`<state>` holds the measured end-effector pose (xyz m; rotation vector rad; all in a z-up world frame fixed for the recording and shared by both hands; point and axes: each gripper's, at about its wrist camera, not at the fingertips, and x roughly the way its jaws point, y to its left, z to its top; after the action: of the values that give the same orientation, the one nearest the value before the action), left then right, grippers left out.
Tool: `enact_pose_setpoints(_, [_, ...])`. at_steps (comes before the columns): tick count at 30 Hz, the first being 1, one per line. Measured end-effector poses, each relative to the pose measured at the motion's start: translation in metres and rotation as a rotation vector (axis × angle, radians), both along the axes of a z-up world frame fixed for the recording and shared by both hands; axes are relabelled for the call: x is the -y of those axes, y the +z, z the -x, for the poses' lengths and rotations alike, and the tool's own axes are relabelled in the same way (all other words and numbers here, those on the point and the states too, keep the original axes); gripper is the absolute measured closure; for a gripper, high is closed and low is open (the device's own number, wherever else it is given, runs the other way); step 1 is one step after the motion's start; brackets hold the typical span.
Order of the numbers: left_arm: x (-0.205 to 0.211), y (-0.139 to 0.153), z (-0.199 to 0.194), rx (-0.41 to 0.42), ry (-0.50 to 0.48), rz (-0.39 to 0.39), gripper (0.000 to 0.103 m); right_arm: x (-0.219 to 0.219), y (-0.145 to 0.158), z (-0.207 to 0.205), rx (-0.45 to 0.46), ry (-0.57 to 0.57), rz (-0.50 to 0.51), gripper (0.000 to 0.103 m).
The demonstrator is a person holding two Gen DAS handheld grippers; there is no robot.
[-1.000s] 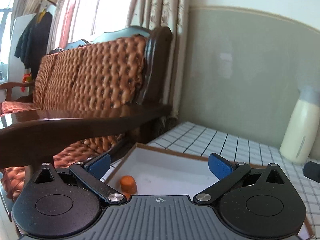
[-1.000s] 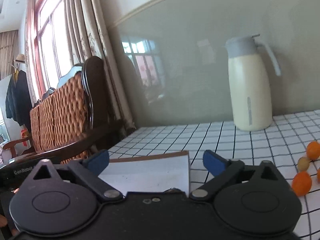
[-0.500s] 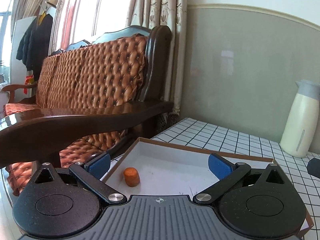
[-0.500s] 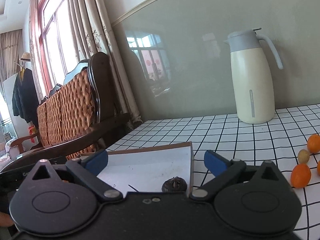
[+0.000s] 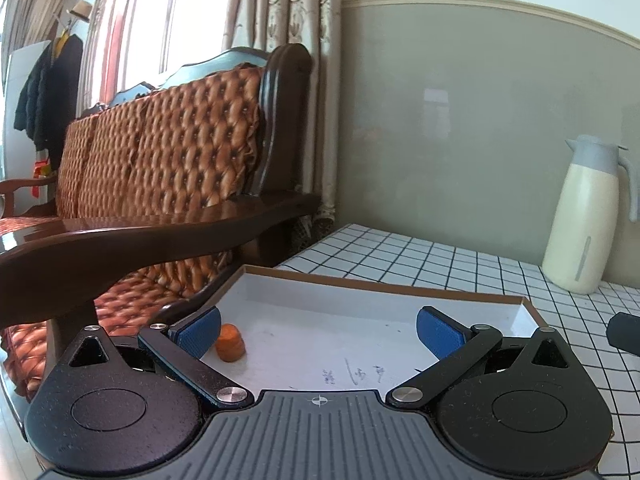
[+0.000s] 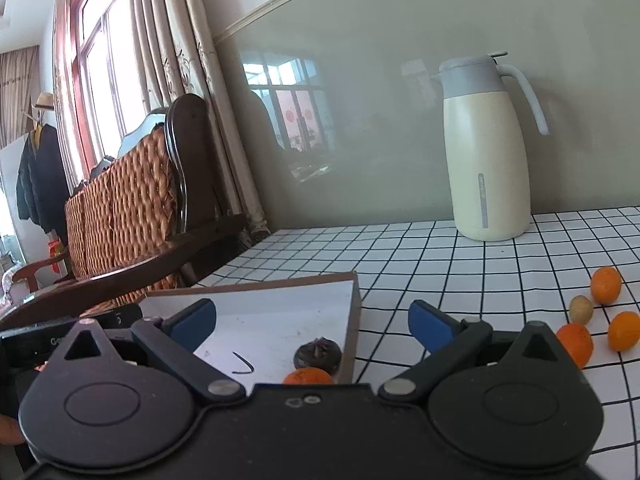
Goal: Organize fruits
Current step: 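Move both open tools back toward the remaining oranges on the table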
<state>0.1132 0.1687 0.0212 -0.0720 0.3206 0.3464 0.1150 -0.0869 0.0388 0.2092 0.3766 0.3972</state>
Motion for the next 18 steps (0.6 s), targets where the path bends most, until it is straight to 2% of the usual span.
enact_pose_setpoints(12, [0.045,0.0,0.002,-0.006,-0.065,-0.046,0.0,0.025,0.004,0.009,0.003,-0.056,0.021,0.006])
enact_pose_setpoints(18, [0.069,0.0,0.012,0.002,-0.104,-0.042,0.0,0.047,0.008,0.017,0.018,-0.104,0.054,0.006])
